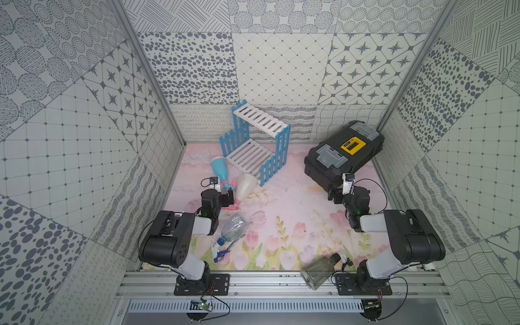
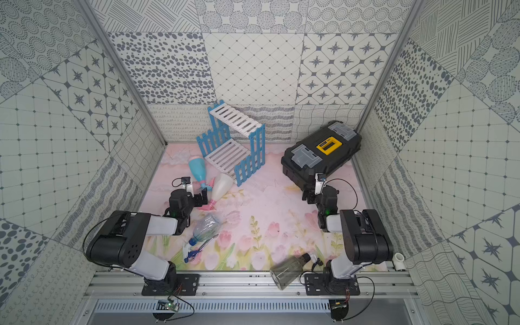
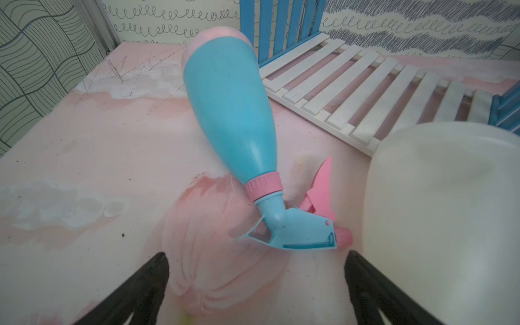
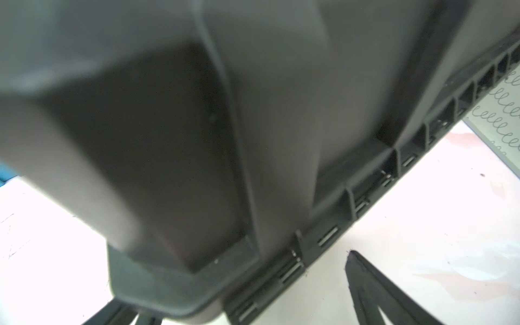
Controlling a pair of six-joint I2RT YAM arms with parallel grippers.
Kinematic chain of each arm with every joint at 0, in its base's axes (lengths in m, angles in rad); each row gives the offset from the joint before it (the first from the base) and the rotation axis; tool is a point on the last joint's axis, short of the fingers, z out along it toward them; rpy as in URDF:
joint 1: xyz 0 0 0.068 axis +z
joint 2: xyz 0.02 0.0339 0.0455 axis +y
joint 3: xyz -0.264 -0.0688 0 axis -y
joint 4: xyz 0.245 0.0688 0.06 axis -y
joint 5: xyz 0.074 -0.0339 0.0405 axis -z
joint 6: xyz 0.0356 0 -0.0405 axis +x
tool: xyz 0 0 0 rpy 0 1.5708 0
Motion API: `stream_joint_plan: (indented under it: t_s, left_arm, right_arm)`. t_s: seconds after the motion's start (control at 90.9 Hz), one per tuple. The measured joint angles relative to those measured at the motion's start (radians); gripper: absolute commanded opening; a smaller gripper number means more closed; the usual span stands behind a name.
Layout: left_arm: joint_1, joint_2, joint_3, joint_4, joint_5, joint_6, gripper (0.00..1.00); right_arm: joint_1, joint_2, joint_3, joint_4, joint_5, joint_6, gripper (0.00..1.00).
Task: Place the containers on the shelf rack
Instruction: Adjust the shelf at the center of the board.
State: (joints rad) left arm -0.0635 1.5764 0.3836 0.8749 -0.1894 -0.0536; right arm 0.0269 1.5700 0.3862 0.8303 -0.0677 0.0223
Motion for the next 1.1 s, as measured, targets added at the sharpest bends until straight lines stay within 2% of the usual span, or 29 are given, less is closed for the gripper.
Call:
stream_joint_plan:
  t_s: [0.66,0.792,0.957,1.1]
  left_arm:
    - [0.002,0.000,-0.002,0.004,0.011,-0.005,0.99]
    - [0.002,-0.009,-0.060,0.061,0.018,-0.005,0.99]
    - [0.002,-0.151,-0.146,0.078,0.019,-0.007,0.99]
    - [0.002,-0.384,-0.151,0.015,0.020,-0.025,0.99]
  right_arm:
    - [-0.002,0.000,0.000,0.000,-0.003,0.000,0.97]
    - [-0.003,-0.005,-0.032,0.050,0.003,0.005,0.97]
    - [-0.011,-0.178,-0.134,0.048,0.056,0.023,0.97]
    - [-0.013,-0.400,-0.148,0.046,0.112,0.060,0.97]
